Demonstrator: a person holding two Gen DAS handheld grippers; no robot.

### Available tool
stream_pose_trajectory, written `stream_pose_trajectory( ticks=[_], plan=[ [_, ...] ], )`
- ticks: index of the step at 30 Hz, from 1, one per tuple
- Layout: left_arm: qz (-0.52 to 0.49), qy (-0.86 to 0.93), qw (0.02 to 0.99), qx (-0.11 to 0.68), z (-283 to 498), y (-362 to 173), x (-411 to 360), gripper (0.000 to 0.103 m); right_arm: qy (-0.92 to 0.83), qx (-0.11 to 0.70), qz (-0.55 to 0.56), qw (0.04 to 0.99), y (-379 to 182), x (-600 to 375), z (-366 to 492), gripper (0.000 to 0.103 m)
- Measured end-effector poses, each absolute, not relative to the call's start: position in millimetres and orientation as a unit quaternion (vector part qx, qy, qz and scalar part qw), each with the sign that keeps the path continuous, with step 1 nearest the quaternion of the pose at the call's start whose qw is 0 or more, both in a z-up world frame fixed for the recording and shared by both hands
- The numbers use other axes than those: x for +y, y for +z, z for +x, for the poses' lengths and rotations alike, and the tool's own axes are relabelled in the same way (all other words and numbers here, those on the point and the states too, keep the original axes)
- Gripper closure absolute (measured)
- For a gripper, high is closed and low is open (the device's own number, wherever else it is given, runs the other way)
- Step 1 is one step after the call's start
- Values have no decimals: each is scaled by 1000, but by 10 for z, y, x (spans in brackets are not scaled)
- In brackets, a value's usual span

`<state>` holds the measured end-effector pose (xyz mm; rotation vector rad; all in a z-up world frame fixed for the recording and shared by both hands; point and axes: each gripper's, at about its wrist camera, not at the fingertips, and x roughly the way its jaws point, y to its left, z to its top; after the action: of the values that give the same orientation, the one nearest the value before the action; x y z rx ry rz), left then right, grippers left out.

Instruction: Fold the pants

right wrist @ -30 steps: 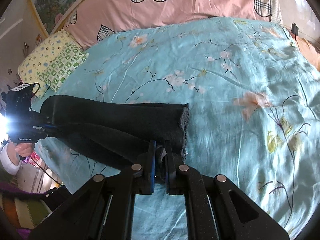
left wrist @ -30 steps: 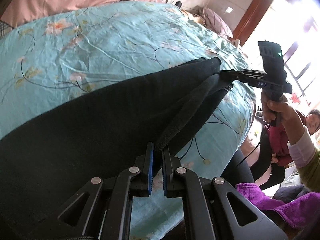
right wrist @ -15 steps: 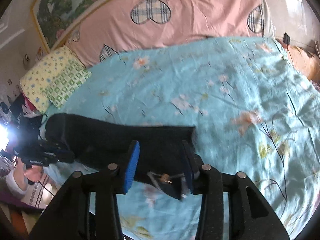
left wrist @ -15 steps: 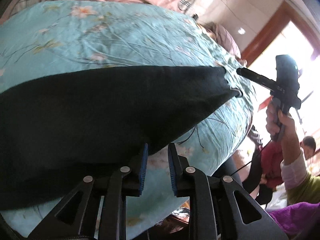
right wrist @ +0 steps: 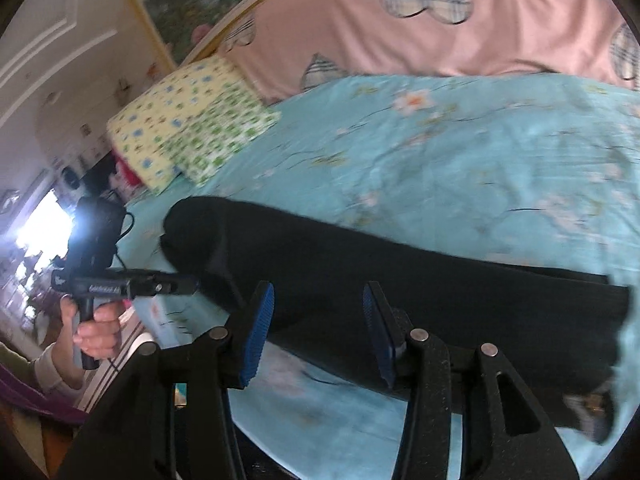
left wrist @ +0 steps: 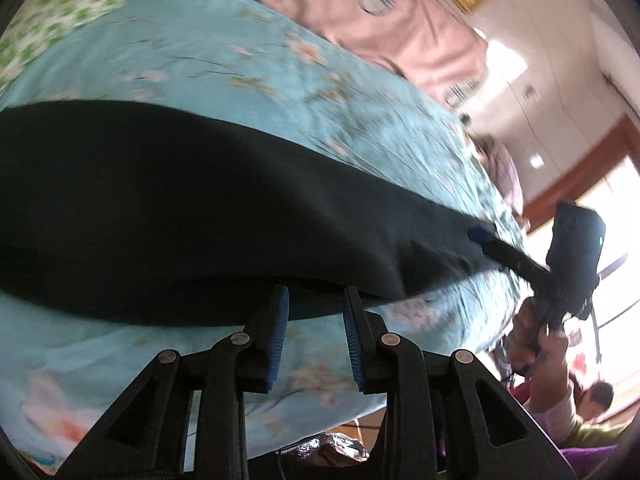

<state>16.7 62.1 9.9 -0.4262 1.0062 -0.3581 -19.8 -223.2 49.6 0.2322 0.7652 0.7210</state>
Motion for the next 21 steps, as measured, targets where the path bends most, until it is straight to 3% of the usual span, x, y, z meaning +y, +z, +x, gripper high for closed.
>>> stream_pose_trajectory(
  ticks=[16,18,21],
  plan=[
    [-315,-27,835,451,-90,-83,1904,68,432,373,27,821,441,-919,-224,55],
    [-326,-10,833,448,-85,-111,2051,62,438,372,5,818,441,-758,-216,55],
    [-341,13,829,443,-60,-148,2212,62,449,361,-38,816,459,-472,-246,55]
  ],
)
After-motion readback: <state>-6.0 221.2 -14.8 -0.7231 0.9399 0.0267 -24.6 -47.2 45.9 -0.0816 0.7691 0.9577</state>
